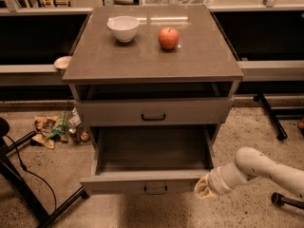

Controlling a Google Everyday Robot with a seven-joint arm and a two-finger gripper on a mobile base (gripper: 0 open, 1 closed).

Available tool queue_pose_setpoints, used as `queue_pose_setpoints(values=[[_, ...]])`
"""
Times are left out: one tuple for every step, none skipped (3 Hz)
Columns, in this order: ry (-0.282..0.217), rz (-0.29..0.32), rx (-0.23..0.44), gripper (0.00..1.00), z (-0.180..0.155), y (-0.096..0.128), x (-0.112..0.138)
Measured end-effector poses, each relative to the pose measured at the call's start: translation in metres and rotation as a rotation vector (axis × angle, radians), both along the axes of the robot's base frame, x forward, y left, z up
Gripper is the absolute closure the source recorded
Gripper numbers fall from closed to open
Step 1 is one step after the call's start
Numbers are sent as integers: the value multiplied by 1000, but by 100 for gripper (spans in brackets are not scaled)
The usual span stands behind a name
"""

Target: Close middle drawer

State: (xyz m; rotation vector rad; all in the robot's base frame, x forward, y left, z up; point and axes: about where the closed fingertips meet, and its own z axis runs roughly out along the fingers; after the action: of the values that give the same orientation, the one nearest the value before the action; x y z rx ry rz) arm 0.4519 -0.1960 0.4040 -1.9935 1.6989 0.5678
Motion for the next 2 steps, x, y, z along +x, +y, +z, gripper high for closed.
queue_pose_setpoints(values=[[-26, 3, 30, 59, 2, 3, 15], [-29, 3, 32, 35, 2, 2, 17]])
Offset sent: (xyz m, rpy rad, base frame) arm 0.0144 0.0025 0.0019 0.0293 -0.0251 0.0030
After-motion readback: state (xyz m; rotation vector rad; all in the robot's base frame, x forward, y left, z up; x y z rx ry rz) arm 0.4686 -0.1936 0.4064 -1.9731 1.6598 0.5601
